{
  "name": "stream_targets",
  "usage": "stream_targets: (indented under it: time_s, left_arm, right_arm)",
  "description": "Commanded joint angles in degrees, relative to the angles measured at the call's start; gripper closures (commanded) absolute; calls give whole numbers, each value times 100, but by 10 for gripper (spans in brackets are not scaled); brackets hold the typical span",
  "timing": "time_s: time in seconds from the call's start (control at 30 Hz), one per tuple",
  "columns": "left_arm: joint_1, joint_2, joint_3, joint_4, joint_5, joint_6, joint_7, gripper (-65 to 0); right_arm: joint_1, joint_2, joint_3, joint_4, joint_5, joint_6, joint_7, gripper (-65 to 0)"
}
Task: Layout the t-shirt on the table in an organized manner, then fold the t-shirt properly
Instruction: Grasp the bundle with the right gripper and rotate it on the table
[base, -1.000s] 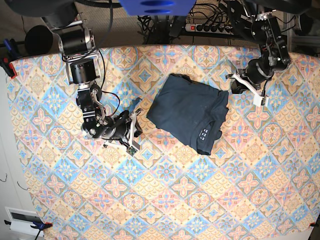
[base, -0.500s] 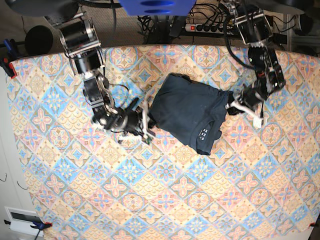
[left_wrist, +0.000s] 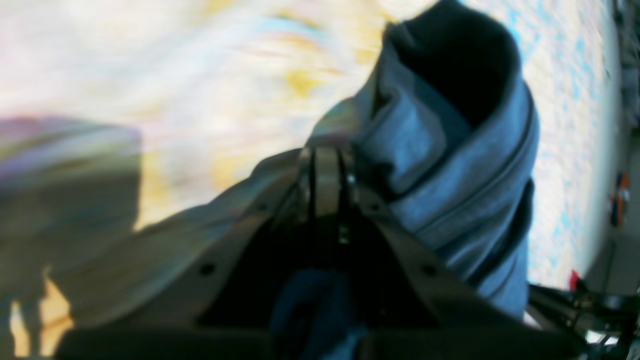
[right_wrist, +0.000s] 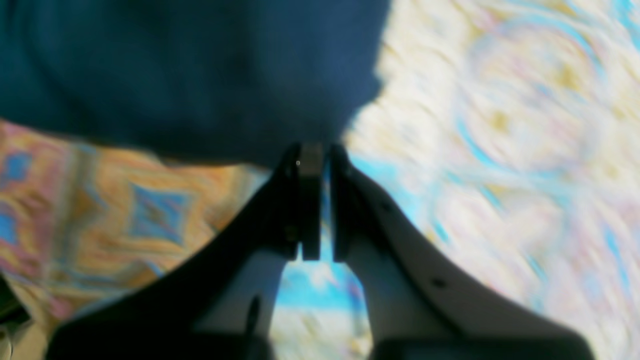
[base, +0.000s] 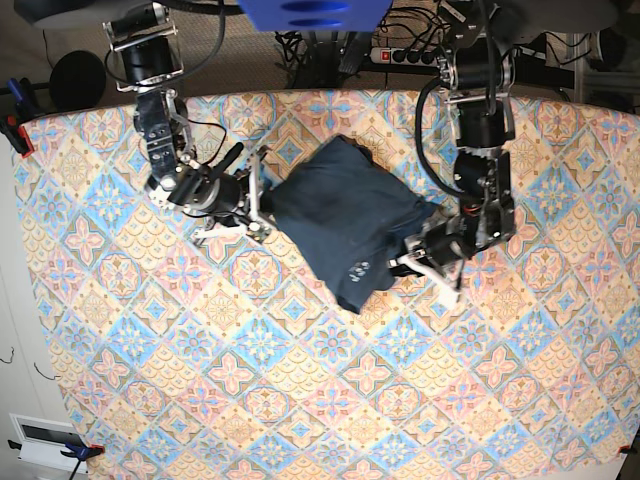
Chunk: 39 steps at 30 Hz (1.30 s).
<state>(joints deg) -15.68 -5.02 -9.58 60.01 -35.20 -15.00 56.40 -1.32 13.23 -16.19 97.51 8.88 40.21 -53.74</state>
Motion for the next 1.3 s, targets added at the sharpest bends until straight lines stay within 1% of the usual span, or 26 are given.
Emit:
stream_targets:
  time_s: [0.0,0.2,0.27,0.33,0.4,0.43,0.5,0.6,0.7,0.73,0.83,0.9,0.97,1.03,1.13,1.17,1.27]
  left_arm:
    - [-221,84,119,-62,-10,-7,-36,0]
    - [-898,392,690,-941,-10,-7,-704,0]
    - [-1082,444,849,-1082,-36,-7,-722,0]
    - [-1126,436,796,-1073,-80,-7,-686,0]
    - [-1126,383,576,-968,-71,-7,-686,0]
    - [-1082,286,435,-836,-71,-7,-678,0]
    - [-898,128,154,-484,-80,-7,-440,0]
    - [-485,-74,-461,324,-80,-7,-27,0]
    - [87,-188,-998,1300,-80,-7,360,0]
    - [307,-206,-1129,1661,-80,-7,492,0]
    - [957,-250,-1376,2654,-80,-25,782,0]
    - [1406,-347,-1384,3182,-80,-25,817,0]
    - [1792,-347,-1393,3621,-80,-25,817,0]
    - [2109,-347,-1393,3938,-80,-25,817,0]
    - [2487,-347,-1393,4316,-80,-34,808,0]
    - [2566,-338,-1393,4421,-80,-34,808,0]
    - [2830,-312,-1393,4694,-80,-34,808,0]
  right_arm:
    - [22,17,111,257,83,-21,112,-30]
    - [-452,44,726,987,83,-21,-46,-30]
    - [-602,44,884,1145,83,-21,-46,-30]
    - [-707,44,911,1216,83,-21,-46,-30]
    - [-804,44,893,1251,83,-21,-46,-30]
    - [-857,44,884,1268,83,-21,-46,-30]
    - [-945,44,840,1321,83,-21,-46,-30]
    - [-813,8,331,1374,83,-21,-2,-30]
    - [-514,-36,-294,1383,83,-21,6,-29]
    - [-470,-159,-443,1365,83,-21,6,-29]
    - [-417,-572,-610,1339,83,-21,15,-29]
    - [-408,-792,-777,1163,83,-21,15,-29]
    - [-321,-941,-962,925,83,-21,15,-29]
    - [-92,-1214,-1102,671,83,-21,15,-29]
    - [145,-1583,-1146,152,83,-21,15,-29]
    - [207,-1662,-1146,-50,83,-21,15,-29]
    - [532,-1679,-1155,-710,74,-21,33,-29]
